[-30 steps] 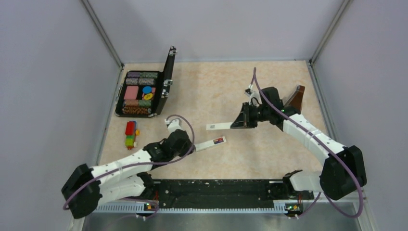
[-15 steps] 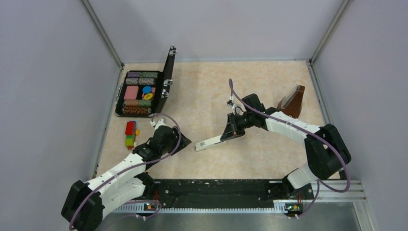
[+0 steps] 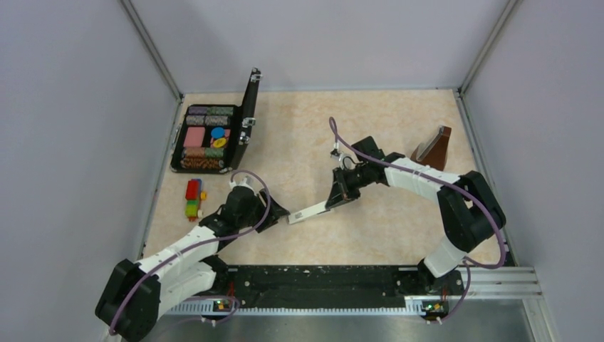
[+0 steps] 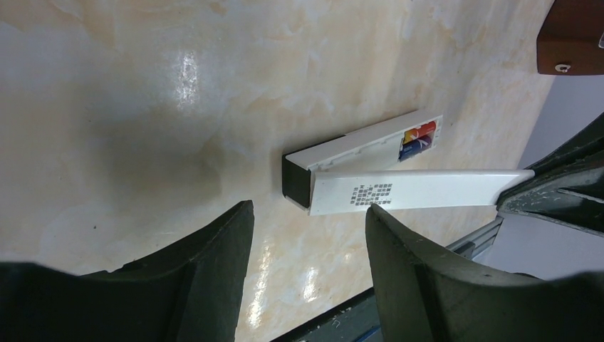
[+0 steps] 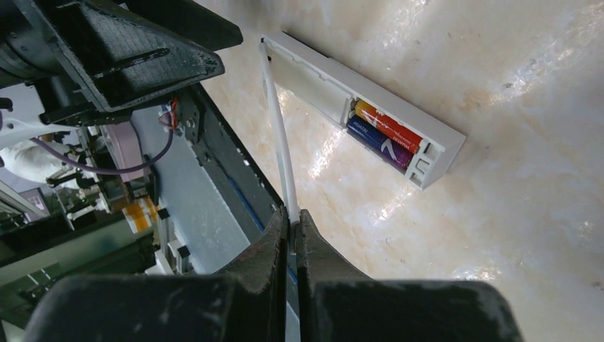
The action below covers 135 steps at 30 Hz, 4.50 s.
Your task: Load the batteries into the remote control
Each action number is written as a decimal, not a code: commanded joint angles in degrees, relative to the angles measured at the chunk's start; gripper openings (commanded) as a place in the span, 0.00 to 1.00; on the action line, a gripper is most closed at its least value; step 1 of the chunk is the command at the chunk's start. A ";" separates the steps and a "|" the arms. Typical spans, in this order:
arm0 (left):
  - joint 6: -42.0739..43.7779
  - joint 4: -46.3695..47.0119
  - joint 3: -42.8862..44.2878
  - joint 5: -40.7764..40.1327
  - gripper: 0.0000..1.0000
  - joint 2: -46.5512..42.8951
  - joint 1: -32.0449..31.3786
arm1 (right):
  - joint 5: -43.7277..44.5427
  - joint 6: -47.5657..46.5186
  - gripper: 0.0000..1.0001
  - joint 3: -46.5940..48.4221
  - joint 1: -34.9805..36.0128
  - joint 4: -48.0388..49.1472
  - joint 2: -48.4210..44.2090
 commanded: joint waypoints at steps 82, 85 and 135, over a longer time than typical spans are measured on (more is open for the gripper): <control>7.69 2.16 5.61 4.70 0.61 16.69 1.30 | 6.57 -2.65 0.00 5.94 -5.49 -8.29 10.04; 8.77 0.89 6.37 4.88 0.60 17.93 1.34 | 7.17 -2.31 0.00 5.97 -5.49 -8.33 10.15; 4.50 0.45 10.87 -4.11 0.56 24.54 -8.58 | 15.86 -0.60 0.02 5.54 -5.56 -7.93 9.30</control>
